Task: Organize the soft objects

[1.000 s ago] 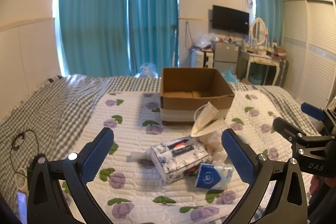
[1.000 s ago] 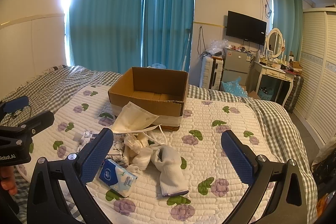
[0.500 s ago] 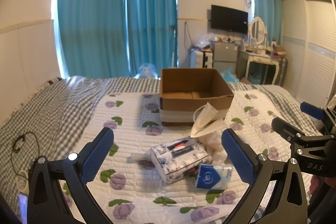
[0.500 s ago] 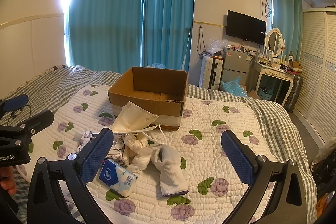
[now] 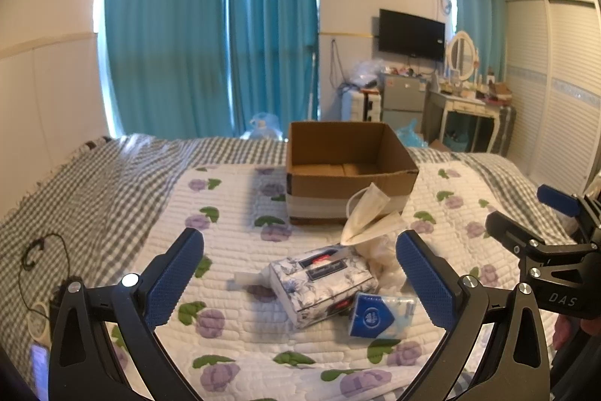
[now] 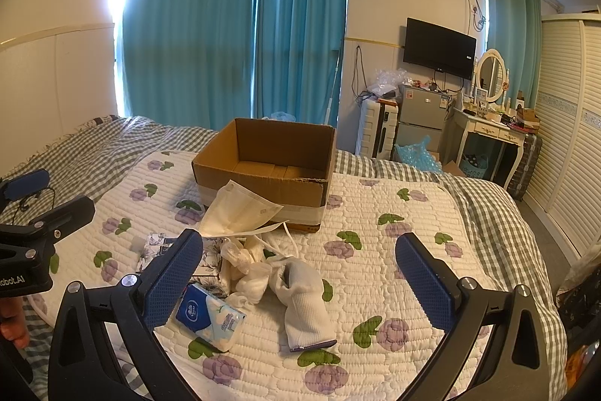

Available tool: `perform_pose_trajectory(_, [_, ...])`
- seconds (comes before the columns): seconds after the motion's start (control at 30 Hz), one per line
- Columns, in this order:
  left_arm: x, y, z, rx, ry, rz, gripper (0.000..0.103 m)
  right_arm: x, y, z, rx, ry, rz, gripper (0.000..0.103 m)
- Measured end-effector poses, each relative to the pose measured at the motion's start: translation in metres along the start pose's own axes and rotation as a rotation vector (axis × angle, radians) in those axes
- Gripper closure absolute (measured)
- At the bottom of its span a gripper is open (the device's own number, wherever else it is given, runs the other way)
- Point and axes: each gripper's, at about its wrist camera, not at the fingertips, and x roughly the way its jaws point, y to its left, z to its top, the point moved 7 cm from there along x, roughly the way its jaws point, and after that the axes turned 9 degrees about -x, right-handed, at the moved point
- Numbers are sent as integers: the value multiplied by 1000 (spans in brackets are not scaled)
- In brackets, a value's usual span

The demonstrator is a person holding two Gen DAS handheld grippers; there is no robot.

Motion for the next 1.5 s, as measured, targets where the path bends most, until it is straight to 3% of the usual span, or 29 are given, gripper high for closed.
perform_pose_trajectory(0.6, [-19,-9,7,-5,-29,-26,0,-15,-5,4,-5,-18,-18,0])
perform_pose_trajectory(0.73, [-18,-16,3,-1,-1,-44,0,-21,-14,3,-4,5,-41,0])
perform_pose_trajectory(0.87, [3,-24,-22,4,107,-46,0,-15,-20,-8,-18,62,-49,0])
perform_pose_trajectory(1.03, [45,-29,-66,-33,319,-48,0,8,-27,-31,-1,146,-27,0])
perform_pose_trajectory(1.23, [75,-35,-90,-56,455,-58,6,48,-28,-60,20,248,-3,0])
perform_pose_trajectory(1.33, [91,-43,-100,-38,519,-59,6,68,-25,-75,13,300,17,0])
perform_pose_trajectory(1.5, [116,-57,-121,21,628,-79,16,96,-25,-90,17,357,40,0])
